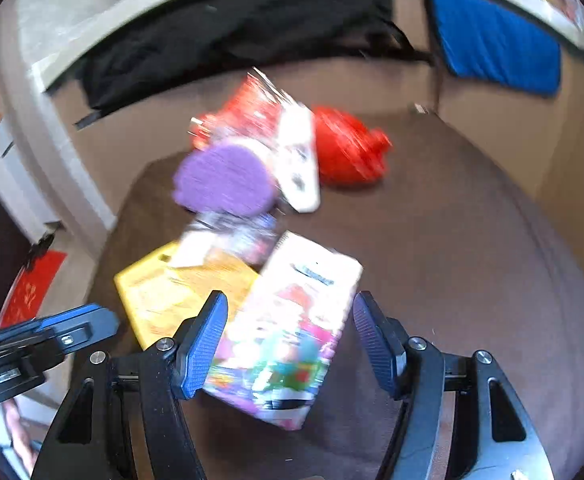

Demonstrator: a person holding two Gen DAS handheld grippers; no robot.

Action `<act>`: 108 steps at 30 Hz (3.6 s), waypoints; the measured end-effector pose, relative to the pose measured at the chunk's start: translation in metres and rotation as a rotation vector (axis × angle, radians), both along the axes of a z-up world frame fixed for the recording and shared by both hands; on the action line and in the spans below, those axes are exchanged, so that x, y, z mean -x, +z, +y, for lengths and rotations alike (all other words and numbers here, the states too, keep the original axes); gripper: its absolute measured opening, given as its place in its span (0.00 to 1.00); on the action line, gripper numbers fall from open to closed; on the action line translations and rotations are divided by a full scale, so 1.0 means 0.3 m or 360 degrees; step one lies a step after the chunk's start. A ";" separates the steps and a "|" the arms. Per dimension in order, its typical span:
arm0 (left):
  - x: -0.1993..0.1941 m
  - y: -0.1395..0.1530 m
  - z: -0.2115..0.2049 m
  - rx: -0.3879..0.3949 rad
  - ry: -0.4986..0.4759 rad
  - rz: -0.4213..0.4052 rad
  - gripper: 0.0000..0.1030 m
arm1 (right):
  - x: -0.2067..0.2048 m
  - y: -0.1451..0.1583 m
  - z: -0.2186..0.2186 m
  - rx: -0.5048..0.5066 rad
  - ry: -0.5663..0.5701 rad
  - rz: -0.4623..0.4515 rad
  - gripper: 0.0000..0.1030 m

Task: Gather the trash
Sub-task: 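Grasp the pink Kleenex tissue pack with the right tool, then grasp the purple sponge with the left tool while the right tool holds the tissue pack, then lift the purple sponge and tissue pack and carry both toward the blue bin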

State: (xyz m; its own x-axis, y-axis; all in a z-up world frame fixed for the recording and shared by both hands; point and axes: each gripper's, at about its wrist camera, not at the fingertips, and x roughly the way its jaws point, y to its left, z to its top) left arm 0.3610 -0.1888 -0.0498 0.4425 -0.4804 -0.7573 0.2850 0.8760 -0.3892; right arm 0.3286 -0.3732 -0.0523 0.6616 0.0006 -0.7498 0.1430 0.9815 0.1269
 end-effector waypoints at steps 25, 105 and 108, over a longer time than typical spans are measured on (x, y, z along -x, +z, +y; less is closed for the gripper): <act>-0.065 -0.082 -0.056 0.0171 0.0237 0.0246 0.30 | 0.063 -0.001 -0.298 0.0030 -0.0155 -0.0002 0.39; -0.421 0.070 -0.228 -0.0496 -0.1467 -0.0385 0.61 | -0.052 -0.031 -0.184 0.0159 0.0208 0.0016 0.40; -0.431 0.060 -0.240 -0.0559 -0.1401 -0.0530 0.70 | -0.070 -0.046 -0.183 0.0141 0.0200 0.0037 0.40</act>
State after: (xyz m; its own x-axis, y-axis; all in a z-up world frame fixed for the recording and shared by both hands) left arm 0.4903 -0.2607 -0.0319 0.2522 -0.5118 -0.8213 0.9339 0.3511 0.0680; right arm 0.3495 -0.4282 -0.0661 0.6429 0.0153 -0.7658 0.0202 0.9991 0.0369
